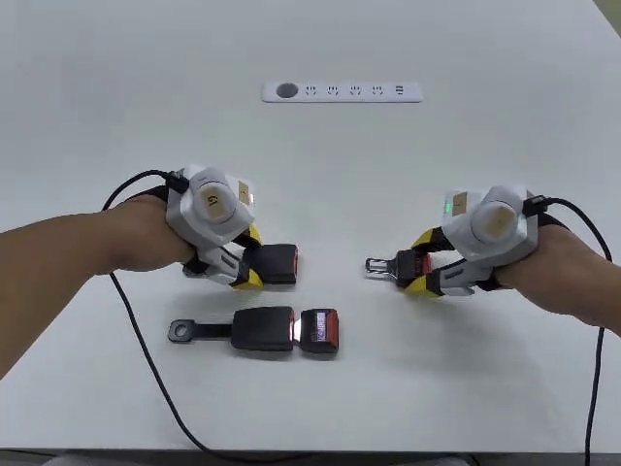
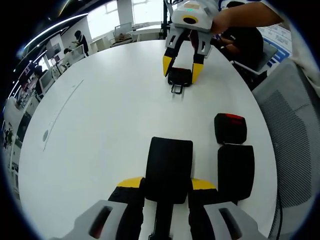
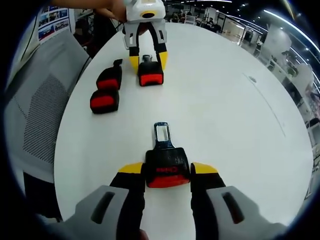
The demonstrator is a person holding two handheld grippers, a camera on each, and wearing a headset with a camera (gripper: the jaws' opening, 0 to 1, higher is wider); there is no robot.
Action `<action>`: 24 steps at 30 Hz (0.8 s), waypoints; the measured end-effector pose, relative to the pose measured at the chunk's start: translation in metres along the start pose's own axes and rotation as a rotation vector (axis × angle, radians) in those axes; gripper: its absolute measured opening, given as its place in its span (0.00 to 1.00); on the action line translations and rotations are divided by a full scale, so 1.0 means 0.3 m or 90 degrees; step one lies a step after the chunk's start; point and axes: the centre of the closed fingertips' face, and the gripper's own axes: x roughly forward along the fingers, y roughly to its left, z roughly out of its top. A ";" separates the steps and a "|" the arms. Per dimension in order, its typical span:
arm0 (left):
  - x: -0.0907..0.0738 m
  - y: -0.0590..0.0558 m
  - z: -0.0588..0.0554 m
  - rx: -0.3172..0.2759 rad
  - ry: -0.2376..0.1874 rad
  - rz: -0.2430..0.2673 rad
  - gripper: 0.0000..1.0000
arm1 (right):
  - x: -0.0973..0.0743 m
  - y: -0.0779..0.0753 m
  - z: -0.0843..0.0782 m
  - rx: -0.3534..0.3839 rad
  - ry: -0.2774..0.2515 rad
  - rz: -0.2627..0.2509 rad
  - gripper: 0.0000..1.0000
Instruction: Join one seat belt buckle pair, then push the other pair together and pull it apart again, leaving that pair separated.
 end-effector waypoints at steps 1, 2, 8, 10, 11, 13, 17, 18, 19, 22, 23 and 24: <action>0.000 -0.001 0.000 0.006 -0.001 -0.003 0.35 | -0.004 0.006 0.005 -0.003 0.000 0.003 0.34; 0.001 -0.005 0.003 0.011 -0.002 -0.006 0.35 | -0.004 0.009 0.006 -0.011 -0.001 0.007 0.34; 0.005 -0.011 0.004 0.025 0.002 -0.013 0.34 | -0.001 0.019 0.004 -0.019 -0.001 0.026 0.33; 0.005 -0.008 0.002 0.028 0.005 -0.016 0.34 | 0.002 0.004 0.000 -0.017 0.001 0.030 0.33; 0.006 -0.008 0.001 0.027 0.006 -0.017 0.34 | 0.004 0.010 0.000 -0.015 0.004 0.030 0.33; 0.005 -0.011 0.003 0.026 0.008 -0.018 0.34 | 0.006 0.016 0.004 -0.018 0.015 0.027 0.33; 0.006 -0.009 0.001 0.026 0.011 -0.018 0.34 | 0.014 0.007 0.009 -0.021 0.016 0.021 0.33; 0.004 -0.014 0.005 0.025 0.012 -0.017 0.34 | 0.018 0.008 0.014 -0.020 0.015 0.021 0.33; 0.003 -0.016 0.006 0.026 0.012 -0.018 0.34 | 0.022 0.014 0.020 -0.021 0.014 0.021 0.33; 0.004 -0.012 0.004 0.023 0.013 -0.017 0.34 | 0.044 0.017 0.045 -0.024 0.008 0.021 0.33; 0.004 -0.012 0.003 0.023 0.012 -0.017 0.34 | 0.050 0.019 0.053 -0.025 0.005 0.021 0.33; 0.004 -0.013 0.005 0.023 0.012 -0.017 0.34 | 0.056 0.022 0.061 -0.024 0.003 0.021 0.33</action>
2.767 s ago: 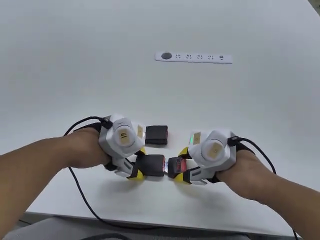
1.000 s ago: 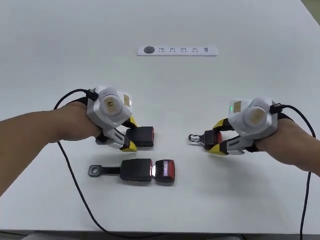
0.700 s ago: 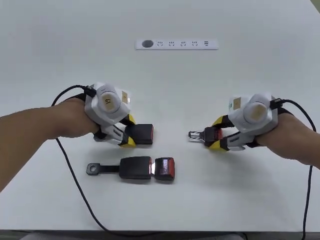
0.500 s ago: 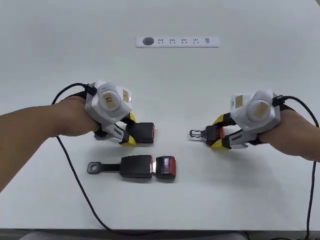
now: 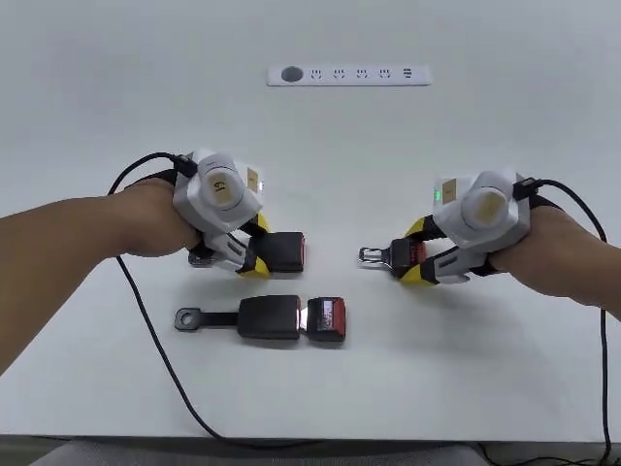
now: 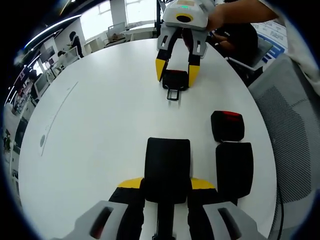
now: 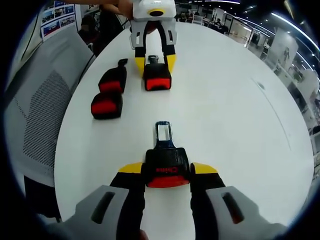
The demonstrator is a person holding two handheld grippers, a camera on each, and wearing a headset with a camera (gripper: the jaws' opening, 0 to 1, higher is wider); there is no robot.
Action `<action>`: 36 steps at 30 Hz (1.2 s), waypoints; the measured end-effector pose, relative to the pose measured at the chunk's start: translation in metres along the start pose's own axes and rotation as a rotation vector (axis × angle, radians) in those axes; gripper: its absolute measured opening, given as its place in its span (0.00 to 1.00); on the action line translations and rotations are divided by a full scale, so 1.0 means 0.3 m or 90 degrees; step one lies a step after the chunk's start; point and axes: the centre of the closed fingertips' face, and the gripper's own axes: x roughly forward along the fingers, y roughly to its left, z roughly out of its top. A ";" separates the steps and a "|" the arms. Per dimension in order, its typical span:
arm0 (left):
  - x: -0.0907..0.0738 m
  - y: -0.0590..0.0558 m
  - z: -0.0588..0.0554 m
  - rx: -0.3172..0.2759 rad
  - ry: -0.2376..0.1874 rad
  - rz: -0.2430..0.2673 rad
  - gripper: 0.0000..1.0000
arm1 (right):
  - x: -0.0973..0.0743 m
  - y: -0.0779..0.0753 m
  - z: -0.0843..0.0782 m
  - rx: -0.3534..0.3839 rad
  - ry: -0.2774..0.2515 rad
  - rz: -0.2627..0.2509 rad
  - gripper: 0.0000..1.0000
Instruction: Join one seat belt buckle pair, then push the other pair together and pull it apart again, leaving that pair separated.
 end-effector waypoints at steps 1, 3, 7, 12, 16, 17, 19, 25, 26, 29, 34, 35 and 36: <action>0.000 0.000 0.000 -0.001 -0.001 0.000 0.34 | 0.007 0.014 0.016 0.001 -0.003 -0.002 0.33; -0.001 0.000 0.000 -0.003 -0.002 0.000 0.34 | 0.017 0.016 0.032 0.002 -0.006 -0.004 0.33; -0.001 -0.003 0.003 0.001 0.007 -0.001 0.34 | 0.042 0.030 0.080 0.005 -0.018 -0.006 0.33; -0.001 -0.001 0.001 0.000 0.005 0.000 0.34 | 0.066 0.043 0.127 0.005 -0.029 -0.008 0.33; 0.000 -0.002 0.002 0.005 0.014 -0.002 0.34 | 0.083 0.034 0.150 0.001 -0.031 -0.008 0.33; 0.000 -0.003 0.002 0.006 0.015 -0.002 0.34 | 0.087 0.035 0.156 0.001 -0.031 -0.009 0.33; 0.000 0.002 -0.001 0.007 0.017 -0.003 0.34 | 0.095 0.041 0.170 -0.002 -0.033 -0.008 0.33; -0.001 -0.007 0.006 0.007 0.017 -0.003 0.34 | 0.113 0.058 0.212 -0.011 -0.034 -0.012 0.33; 0.000 -0.005 0.004 0.007 0.017 -0.003 0.34 | 0.115 0.050 0.217 -0.017 -0.034 -0.019 0.33; -0.001 -0.008 0.005 0.007 0.018 -0.003 0.33 | 0.117 0.045 0.234 -0.030 -0.047 -0.018 0.33; 0.003 -0.005 0.002 0.015 0.019 -0.006 0.33 | 0.130 0.045 0.238 -0.020 -0.051 -0.011 0.33; 0.003 -0.004 0.001 0.016 0.018 -0.006 0.33 | 0.131 0.045 0.239 -0.020 -0.052 -0.010 0.32; 0.003 -0.004 0.001 0.016 0.016 -0.006 0.33 | 0.132 0.045 0.241 -0.020 -0.054 -0.008 0.32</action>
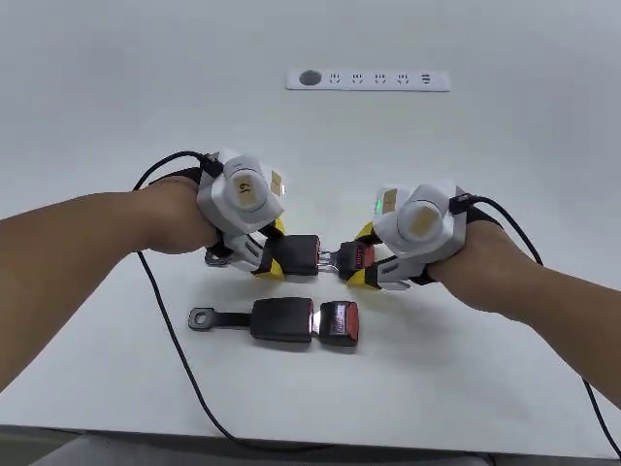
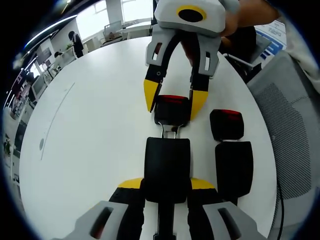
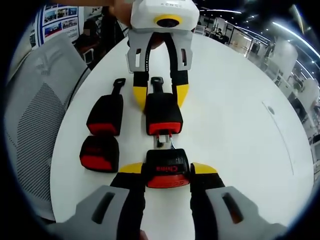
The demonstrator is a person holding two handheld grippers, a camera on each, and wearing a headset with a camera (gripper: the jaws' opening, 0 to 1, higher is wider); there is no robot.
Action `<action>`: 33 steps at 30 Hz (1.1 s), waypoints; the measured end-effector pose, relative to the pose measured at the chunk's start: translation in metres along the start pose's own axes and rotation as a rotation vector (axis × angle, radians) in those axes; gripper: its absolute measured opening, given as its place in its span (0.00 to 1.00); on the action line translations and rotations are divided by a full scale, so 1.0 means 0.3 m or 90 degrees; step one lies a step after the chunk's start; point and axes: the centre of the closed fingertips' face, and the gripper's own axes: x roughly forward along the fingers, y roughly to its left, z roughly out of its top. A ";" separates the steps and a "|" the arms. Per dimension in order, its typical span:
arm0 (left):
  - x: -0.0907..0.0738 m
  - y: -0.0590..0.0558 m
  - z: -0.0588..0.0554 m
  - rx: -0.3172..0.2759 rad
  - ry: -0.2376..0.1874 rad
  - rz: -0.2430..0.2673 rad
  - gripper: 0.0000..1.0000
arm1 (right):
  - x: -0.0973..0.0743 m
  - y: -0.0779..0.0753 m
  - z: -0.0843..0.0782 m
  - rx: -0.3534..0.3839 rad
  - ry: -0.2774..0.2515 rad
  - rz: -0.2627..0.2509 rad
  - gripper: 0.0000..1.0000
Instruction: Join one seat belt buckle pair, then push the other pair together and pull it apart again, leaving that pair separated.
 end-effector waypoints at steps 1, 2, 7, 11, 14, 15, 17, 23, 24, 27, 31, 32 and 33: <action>0.001 0.001 0.000 -0.001 -0.003 0.000 0.33 | 0.001 0.008 0.005 0.002 -0.003 0.003 0.32; 0.001 0.001 0.000 0.000 -0.005 0.000 0.33 | 0.002 0.009 0.007 0.003 -0.004 0.004 0.32; 0.008 0.007 -0.004 0.012 -0.006 -0.006 0.33 | 0.006 0.005 0.004 0.007 -0.011 0.014 0.32; 0.005 0.002 0.003 0.017 -0.005 -0.009 0.32 | 0.009 0.003 0.011 0.001 -0.012 0.020 0.31; -0.001 -0.007 0.013 0.016 -0.006 -0.009 0.32 | 0.014 -0.002 0.016 0.000 -0.014 0.017 0.31; -0.003 -0.010 0.017 0.015 -0.008 -0.009 0.32 | 0.017 -0.004 0.018 0.004 -0.017 0.018 0.31; -0.008 -0.018 0.024 0.013 -0.012 -0.008 0.32 | 0.025 -0.002 0.027 0.004 -0.021 0.018 0.31; -0.013 -0.026 0.034 0.015 -0.013 -0.010 0.32 | 0.042 0.000 0.042 0.006 -0.028 0.020 0.31; -0.013 -0.027 0.036 0.016 -0.013 -0.011 0.32 | 0.041 0.001 0.042 0.007 -0.029 0.021 0.31; -0.013 -0.025 0.036 0.017 -0.016 -0.012 0.32 | 0.043 0.003 0.048 0.011 -0.030 0.019 0.31; -0.012 -0.022 0.034 0.017 -0.018 -0.012 0.32 | 0.044 0.005 0.050 0.011 -0.028 0.018 0.31; -0.011 -0.021 0.033 0.017 -0.017 -0.012 0.32 | 0.045 0.001 0.049 0.011 -0.028 0.019 0.31; -0.011 -0.020 0.033 0.017 -0.017 -0.012 0.32 | 0.045 -0.001 0.049 0.011 -0.027 0.019 0.31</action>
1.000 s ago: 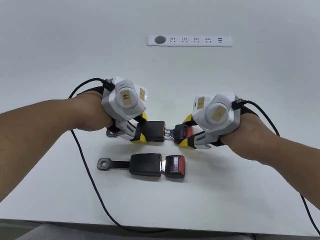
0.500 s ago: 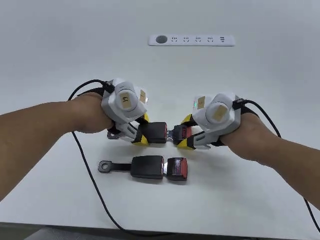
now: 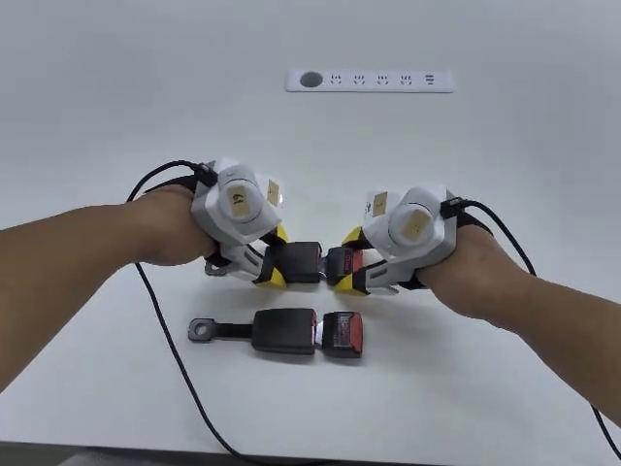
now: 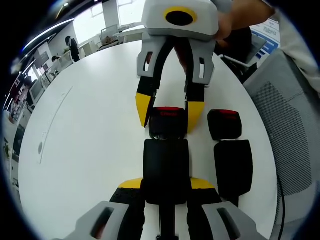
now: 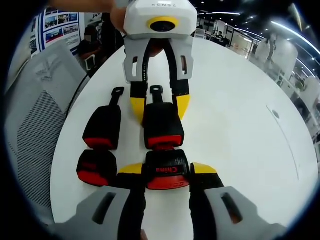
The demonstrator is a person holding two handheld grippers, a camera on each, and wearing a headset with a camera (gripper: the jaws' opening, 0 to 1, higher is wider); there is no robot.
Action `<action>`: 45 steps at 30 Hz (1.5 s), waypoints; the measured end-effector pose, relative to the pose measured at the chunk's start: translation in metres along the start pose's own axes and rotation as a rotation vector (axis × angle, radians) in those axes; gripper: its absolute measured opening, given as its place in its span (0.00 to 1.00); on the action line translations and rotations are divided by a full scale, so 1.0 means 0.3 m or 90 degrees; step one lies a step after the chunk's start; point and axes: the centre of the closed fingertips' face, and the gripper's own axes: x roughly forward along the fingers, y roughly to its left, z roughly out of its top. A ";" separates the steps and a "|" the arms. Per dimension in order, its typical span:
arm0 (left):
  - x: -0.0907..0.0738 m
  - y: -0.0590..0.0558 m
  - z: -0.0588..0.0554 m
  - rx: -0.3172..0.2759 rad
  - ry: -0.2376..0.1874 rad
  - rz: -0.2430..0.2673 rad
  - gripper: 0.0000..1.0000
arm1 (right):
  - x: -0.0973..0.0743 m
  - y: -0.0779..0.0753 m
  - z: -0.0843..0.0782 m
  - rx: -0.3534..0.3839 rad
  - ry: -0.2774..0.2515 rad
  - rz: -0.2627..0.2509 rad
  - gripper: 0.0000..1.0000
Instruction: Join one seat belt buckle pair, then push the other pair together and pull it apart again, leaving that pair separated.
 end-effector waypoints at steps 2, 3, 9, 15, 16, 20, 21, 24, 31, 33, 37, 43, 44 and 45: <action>0.000 0.000 0.000 -0.001 0.001 0.000 0.32 | 0.001 0.000 -0.001 -0.001 0.002 0.000 0.31; 0.000 0.000 0.001 -0.002 0.001 0.001 0.32 | -0.001 0.003 -0.001 -0.001 0.002 0.000 0.31; -0.001 0.000 0.002 -0.004 0.002 0.000 0.32 | -0.002 0.002 0.002 -0.001 0.002 -0.002 0.31; -0.002 0.001 0.000 -0.007 0.004 0.000 0.32 | -0.005 0.001 0.000 -0.007 0.002 -0.001 0.31; -0.003 0.001 0.000 -0.008 0.004 -0.001 0.32 | -0.008 0.000 -0.003 -0.009 0.004 -0.002 0.31; -0.003 0.004 -0.003 -0.008 0.005 0.000 0.32 | -0.026 -0.008 -0.022 -0.010 0.008 -0.003 0.31; -0.003 0.003 -0.003 -0.008 0.005 0.000 0.32 | -0.028 -0.007 -0.025 -0.010 0.008 -0.003 0.31; -0.005 0.000 0.001 -0.007 0.003 -0.001 0.32 | -0.041 -0.006 -0.037 -0.004 0.008 -0.004 0.32; -0.003 0.005 -0.004 -0.010 0.003 -0.001 0.33 | -0.048 -0.007 -0.043 -0.007 -0.006 -0.010 0.32; -0.003 0.008 -0.008 -0.015 -0.004 0.000 0.33 | -0.058 -0.011 -0.056 -0.003 -0.007 -0.012 0.33; 0.000 0.013 -0.013 -0.019 -0.007 0.001 0.33 | -0.088 -0.015 -0.090 0.006 -0.007 -0.013 0.33; -0.005 0.007 -0.007 -0.016 -0.002 0.001 0.33 | -0.153 -0.028 -0.166 0.018 0.001 -0.027 0.33; -0.003 0.008 -0.009 -0.017 -0.002 0.001 0.33 | -0.164 -0.026 -0.176 0.017 0.003 -0.027 0.33; -0.002 0.009 -0.011 -0.017 -0.002 0.001 0.33 | -0.175 -0.027 -0.194 0.016 0.008 -0.025 0.33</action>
